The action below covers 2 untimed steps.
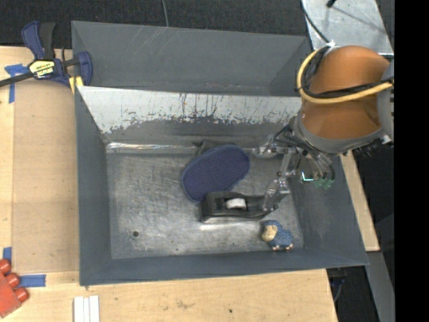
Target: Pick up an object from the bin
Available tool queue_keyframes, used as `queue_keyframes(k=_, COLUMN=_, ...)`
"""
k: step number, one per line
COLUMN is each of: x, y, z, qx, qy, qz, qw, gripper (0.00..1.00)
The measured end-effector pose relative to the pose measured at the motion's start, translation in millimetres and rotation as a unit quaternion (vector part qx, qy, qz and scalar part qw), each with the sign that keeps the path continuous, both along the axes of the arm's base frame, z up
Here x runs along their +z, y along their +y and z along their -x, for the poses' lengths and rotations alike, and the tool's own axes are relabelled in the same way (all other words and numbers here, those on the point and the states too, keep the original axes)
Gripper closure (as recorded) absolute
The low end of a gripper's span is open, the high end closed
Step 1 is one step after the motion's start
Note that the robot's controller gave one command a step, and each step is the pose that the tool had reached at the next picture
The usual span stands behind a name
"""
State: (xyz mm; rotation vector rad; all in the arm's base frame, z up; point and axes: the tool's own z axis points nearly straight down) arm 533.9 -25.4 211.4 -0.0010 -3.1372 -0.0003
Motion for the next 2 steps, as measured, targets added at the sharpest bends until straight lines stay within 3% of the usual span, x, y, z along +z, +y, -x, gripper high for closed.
queue_keyframes(k=1, x=-120.0, y=3.8, z=0.0, qx=-0.049, qy=-0.0023, qz=0.002, qw=0.9988, gripper=0.00)
queue_keyframes(k=2, x=-119.2, y=3.8, z=5.3, qx=-0.047, qy=0.0112, qz=0.002, qw=0.9988, gripper=1.00)
